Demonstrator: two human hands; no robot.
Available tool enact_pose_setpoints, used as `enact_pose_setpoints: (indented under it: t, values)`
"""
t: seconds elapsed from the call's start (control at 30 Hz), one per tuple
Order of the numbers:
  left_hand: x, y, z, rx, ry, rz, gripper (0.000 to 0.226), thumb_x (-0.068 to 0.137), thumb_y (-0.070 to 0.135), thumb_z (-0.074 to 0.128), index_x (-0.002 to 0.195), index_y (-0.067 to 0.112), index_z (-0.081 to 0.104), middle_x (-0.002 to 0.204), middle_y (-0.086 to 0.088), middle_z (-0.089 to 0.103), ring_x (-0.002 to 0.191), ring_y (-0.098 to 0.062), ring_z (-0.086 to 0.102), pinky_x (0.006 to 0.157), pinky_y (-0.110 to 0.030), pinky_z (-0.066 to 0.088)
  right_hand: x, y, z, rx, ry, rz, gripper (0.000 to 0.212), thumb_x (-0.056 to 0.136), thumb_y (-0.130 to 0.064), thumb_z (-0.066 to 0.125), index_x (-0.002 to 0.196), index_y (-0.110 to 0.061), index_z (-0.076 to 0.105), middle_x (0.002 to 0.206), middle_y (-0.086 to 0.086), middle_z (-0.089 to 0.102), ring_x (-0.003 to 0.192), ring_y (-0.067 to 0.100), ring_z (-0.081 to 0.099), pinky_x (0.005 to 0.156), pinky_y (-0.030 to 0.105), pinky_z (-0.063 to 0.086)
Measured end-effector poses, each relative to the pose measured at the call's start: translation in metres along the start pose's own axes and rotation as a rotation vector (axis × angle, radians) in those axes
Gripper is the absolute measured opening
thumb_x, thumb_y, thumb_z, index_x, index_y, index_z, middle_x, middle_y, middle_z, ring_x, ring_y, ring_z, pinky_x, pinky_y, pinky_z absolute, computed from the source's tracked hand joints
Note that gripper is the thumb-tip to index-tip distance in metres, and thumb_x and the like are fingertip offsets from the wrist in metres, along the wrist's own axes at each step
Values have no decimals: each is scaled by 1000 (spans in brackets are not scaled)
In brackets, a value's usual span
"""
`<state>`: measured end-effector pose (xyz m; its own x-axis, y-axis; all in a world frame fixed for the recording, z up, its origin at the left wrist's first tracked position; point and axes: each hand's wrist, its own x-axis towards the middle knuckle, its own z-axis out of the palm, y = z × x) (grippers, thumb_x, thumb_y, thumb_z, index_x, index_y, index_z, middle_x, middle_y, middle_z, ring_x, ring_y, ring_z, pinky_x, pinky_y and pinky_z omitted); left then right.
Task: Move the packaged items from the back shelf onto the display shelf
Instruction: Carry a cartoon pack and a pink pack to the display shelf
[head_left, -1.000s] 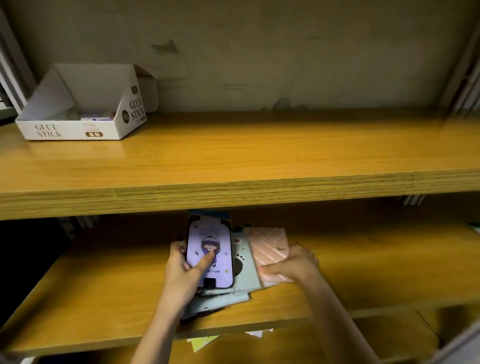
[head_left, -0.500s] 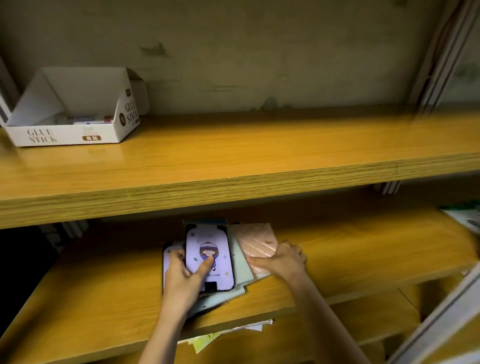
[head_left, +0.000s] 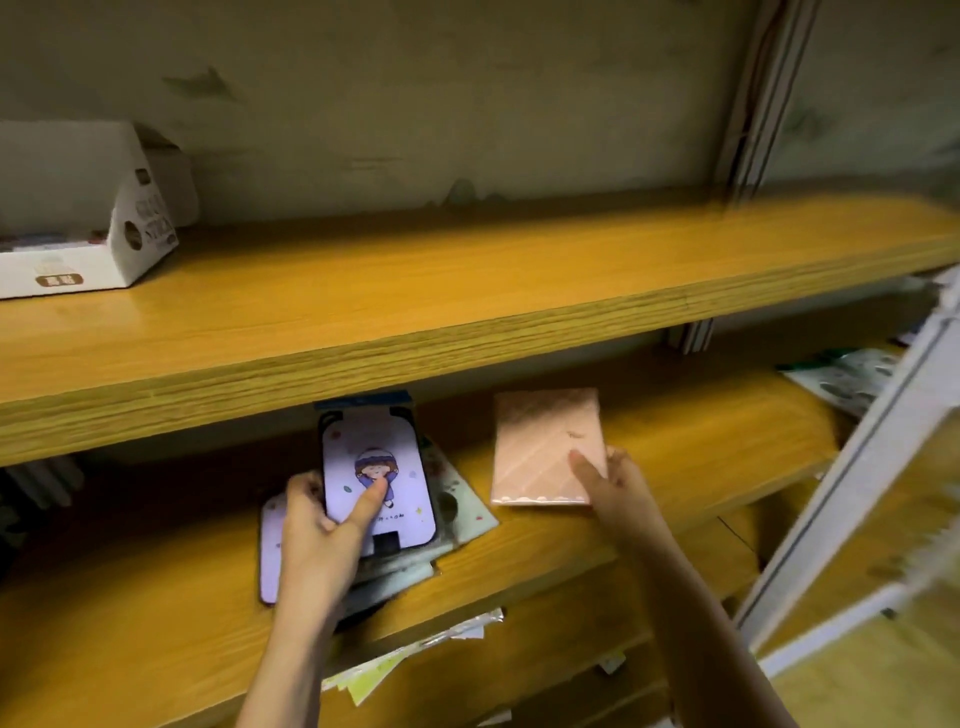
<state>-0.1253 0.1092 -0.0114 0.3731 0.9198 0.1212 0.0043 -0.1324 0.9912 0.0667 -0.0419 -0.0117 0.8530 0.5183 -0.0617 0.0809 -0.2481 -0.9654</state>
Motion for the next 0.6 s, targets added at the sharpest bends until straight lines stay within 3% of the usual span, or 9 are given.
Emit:
enact_pose_setpoints:
  t: [0.07, 0.17, 0.33, 0.5, 0.6]
  values:
    - [-5, 4, 22, -56, -73, 0, 38, 78, 19, 69, 106, 17, 44, 89, -5, 65, 80, -18, 63, 71, -36, 52, -10, 2, -30, 75, 29, 2, 36, 91, -31, 52, 121, -13, 43, 105, 2, 59, 86, 9, 59, 63, 21, 48]
    - [-18, 10, 68, -149, -232, -52, 36, 80, 15, 66, 109, 15, 44, 96, -1, 64, 85, -13, 65, 60, -24, 56, -30, 7, -78, 164, 91, -4, 35, 89, -36, 54, 119, -22, 42, 106, -4, 58, 93, 9, 59, 67, 22, 48]
    - [-56, 21, 154, -166, -459, -141, 31, 83, 20, 62, 107, 15, 44, 93, -2, 65, 78, -13, 67, 47, -18, 55, -54, 26, -158, 194, 248, -18, 34, 88, -30, 54, 118, -16, 46, 103, -1, 61, 91, 12, 62, 64, 19, 49]
    - [-101, 30, 237, -145, -599, -176, 28, 81, 26, 62, 103, 17, 47, 95, -6, 69, 78, -17, 70, 54, -31, 59, -68, 55, -240, 203, 363, -14, 31, 89, -28, 55, 116, -13, 49, 106, 5, 62, 89, 13, 63, 65, 20, 51]
    - [-138, 40, 285, -152, -618, -167, 31, 82, 26, 61, 107, 16, 46, 95, -4, 68, 78, -16, 69, 48, -25, 57, -75, 70, -299, 196, 393, -27, 33, 88, -26, 55, 117, -11, 49, 107, 8, 61, 92, 19, 63, 70, 24, 52]
